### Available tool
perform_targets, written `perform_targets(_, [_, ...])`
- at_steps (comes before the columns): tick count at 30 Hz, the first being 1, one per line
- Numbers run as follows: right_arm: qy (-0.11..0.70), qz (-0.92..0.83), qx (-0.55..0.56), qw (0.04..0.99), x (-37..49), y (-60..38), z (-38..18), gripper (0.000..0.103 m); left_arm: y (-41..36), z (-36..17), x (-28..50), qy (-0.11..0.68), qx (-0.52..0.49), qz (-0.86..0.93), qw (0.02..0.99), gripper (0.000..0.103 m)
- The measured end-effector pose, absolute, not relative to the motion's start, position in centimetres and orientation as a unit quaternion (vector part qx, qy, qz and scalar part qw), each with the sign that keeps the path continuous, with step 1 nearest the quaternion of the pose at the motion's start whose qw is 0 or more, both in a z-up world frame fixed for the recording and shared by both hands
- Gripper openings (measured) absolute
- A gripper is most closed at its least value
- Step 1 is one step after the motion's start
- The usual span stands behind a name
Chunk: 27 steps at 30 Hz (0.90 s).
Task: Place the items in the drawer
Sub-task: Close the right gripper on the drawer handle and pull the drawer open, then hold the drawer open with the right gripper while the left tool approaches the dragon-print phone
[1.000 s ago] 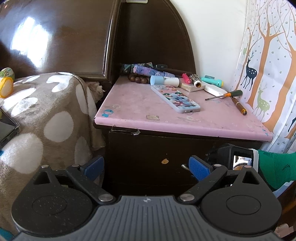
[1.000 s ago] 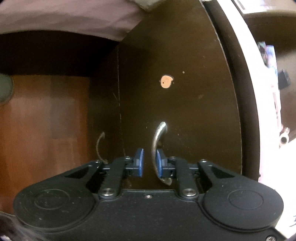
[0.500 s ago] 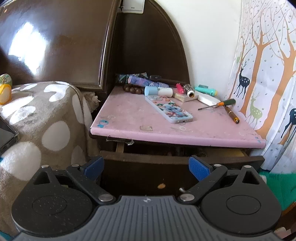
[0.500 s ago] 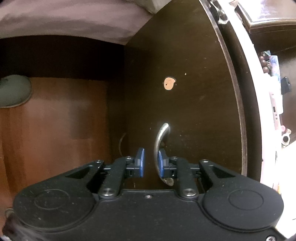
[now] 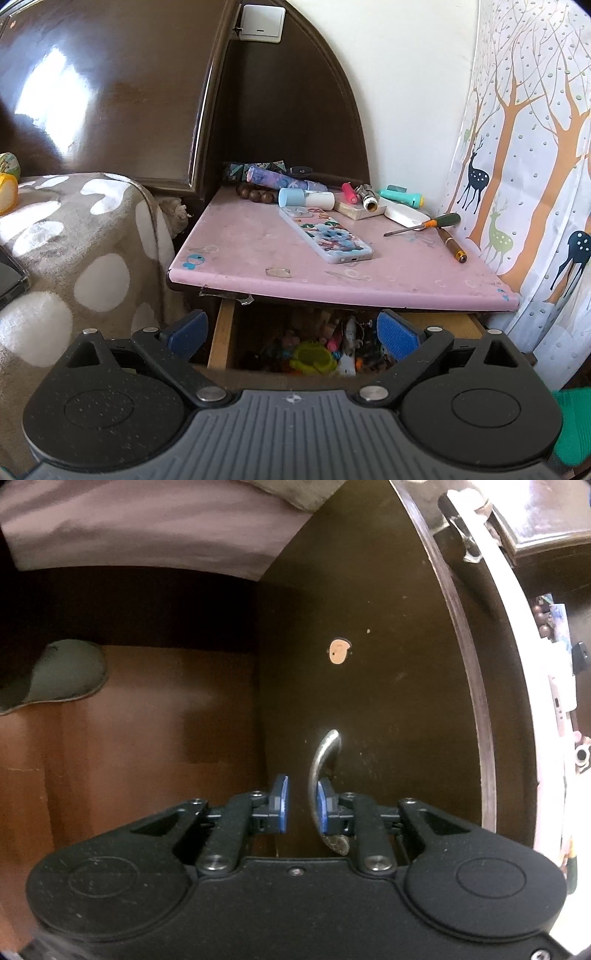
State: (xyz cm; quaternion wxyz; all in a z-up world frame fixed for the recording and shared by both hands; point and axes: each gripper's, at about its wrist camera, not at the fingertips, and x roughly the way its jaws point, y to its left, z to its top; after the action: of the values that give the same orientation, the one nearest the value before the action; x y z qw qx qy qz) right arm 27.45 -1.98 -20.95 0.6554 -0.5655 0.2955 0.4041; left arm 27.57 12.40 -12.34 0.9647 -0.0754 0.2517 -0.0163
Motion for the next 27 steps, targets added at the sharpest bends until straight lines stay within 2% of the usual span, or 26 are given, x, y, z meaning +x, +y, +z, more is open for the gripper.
perform_targets(27, [0.322,0.425,-0.522,0.666,19.5,-4.3,-17.8,0.018,10.2,-13.0,28.4,0.263,-0.060,-0.028,0.962,0.099])
